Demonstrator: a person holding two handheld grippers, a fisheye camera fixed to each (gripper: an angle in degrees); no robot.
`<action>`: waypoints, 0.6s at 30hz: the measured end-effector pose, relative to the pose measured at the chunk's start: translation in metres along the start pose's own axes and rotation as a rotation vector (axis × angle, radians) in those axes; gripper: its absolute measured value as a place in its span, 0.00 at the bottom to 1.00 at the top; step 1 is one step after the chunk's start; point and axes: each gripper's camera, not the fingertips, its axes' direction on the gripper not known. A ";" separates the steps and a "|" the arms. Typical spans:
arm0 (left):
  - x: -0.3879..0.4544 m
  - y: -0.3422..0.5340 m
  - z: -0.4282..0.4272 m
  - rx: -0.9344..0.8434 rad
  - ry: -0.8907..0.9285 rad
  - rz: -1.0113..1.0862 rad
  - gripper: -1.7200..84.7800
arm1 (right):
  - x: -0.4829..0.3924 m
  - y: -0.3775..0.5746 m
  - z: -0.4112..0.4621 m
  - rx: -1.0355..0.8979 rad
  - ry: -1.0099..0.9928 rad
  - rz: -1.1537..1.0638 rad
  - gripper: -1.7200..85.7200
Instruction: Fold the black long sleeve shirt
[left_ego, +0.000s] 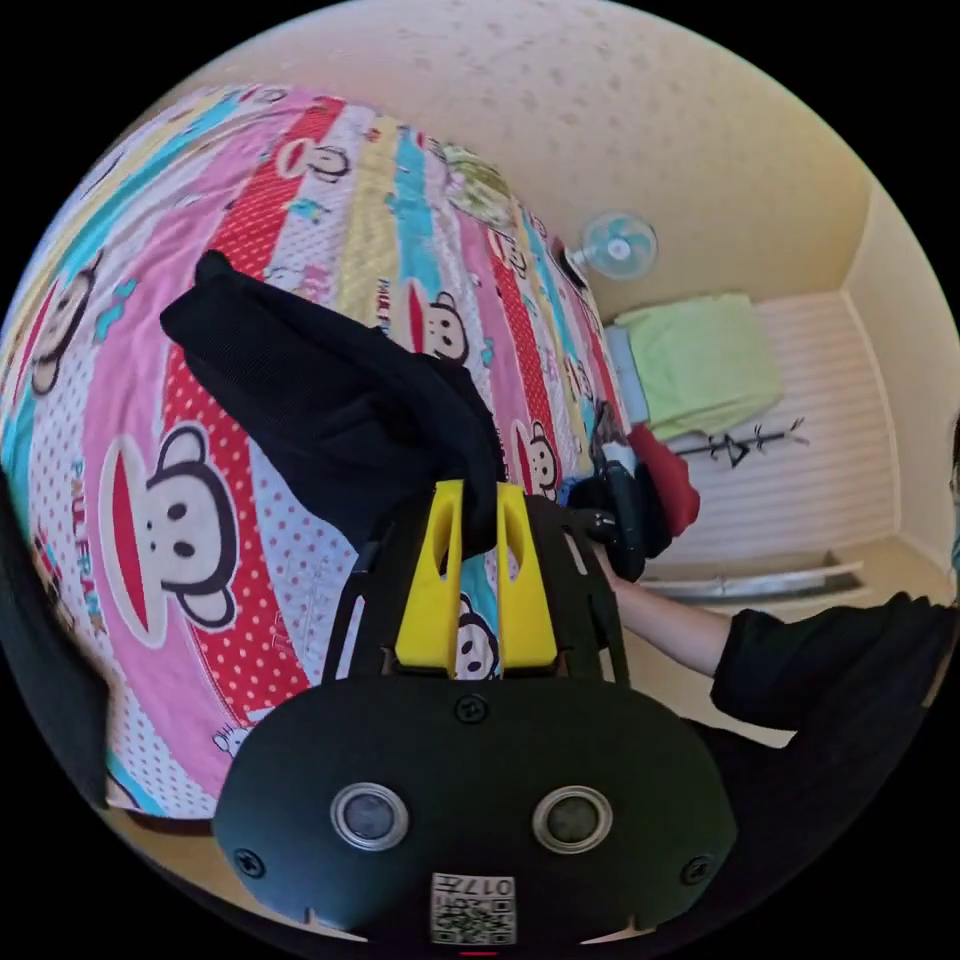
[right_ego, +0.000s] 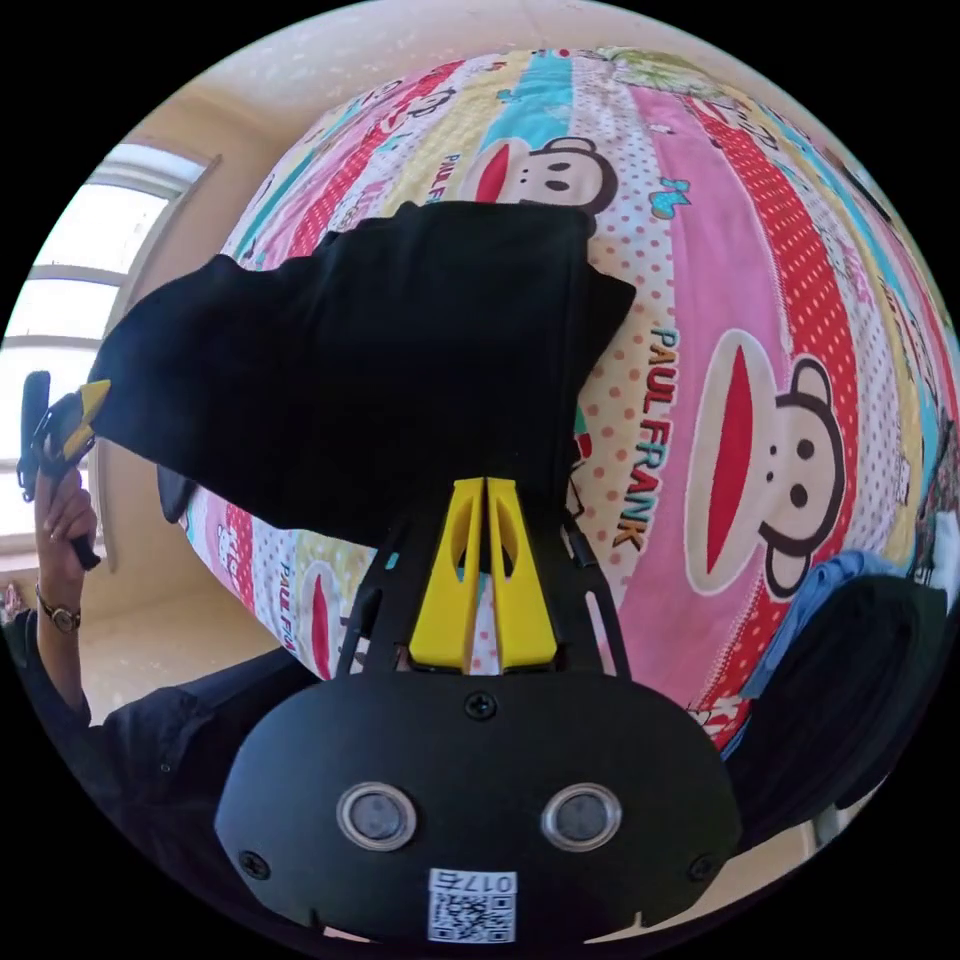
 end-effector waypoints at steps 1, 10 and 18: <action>0.014 -0.006 0.014 -0.030 -0.018 0.050 0.09 | 0.009 0.014 -0.006 0.011 0.004 0.040 0.03; 0.087 0.010 0.168 -0.289 0.201 0.246 0.12 | 0.091 0.119 -0.014 0.012 -0.182 0.255 0.05; -0.039 0.077 0.114 -0.012 0.000 -0.281 0.21 | 0.151 0.156 0.024 0.094 -0.679 0.481 0.17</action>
